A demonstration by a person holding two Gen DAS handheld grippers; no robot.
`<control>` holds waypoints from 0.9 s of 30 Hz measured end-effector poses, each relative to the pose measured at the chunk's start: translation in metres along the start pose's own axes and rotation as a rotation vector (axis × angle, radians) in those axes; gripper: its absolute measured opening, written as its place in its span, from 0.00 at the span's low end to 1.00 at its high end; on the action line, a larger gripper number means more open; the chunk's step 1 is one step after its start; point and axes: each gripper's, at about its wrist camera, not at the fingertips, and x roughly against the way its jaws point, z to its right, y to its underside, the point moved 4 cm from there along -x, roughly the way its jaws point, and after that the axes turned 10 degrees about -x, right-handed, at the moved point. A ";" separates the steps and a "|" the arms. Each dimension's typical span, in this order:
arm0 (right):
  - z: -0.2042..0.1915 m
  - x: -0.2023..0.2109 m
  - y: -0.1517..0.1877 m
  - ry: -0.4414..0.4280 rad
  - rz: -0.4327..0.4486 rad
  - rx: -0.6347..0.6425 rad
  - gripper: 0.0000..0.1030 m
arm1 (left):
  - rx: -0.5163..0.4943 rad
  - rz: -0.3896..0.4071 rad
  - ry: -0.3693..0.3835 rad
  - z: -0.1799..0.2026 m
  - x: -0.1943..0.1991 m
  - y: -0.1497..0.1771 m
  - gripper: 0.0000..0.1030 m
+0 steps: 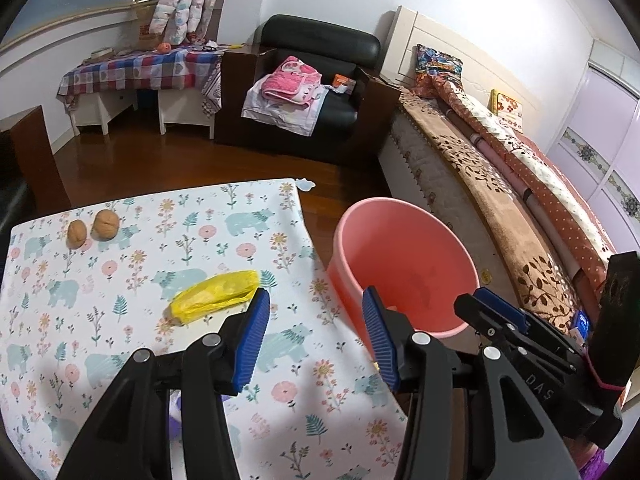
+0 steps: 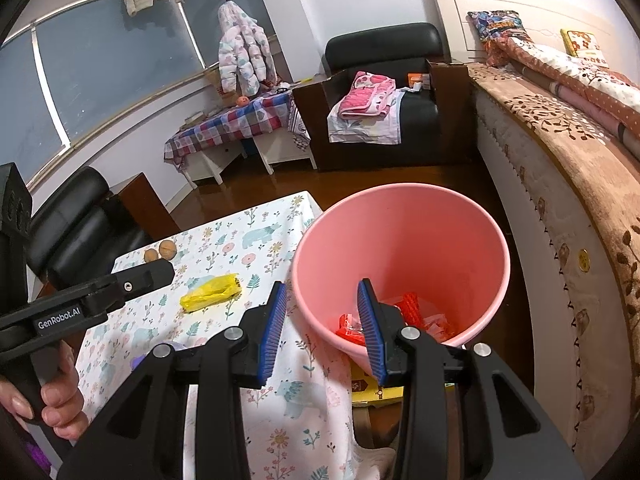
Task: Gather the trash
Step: 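Move both open tools back from the bucket to the table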
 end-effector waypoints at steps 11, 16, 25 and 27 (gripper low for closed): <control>-0.017 -0.004 0.012 -0.020 -0.027 0.027 0.37 | 0.026 -0.029 -0.060 -0.035 0.013 0.027 0.50; -0.023 -0.008 0.017 -0.022 -0.044 0.043 0.37 | 0.048 -0.046 -0.086 -0.053 0.016 0.040 0.50; -0.030 -0.015 0.023 -0.020 -0.067 0.063 0.37 | 0.077 -0.065 -0.117 -0.076 0.022 0.058 0.50; -0.032 -0.017 0.024 -0.019 -0.071 0.066 0.37 | 0.079 -0.068 -0.118 -0.080 0.023 0.062 0.50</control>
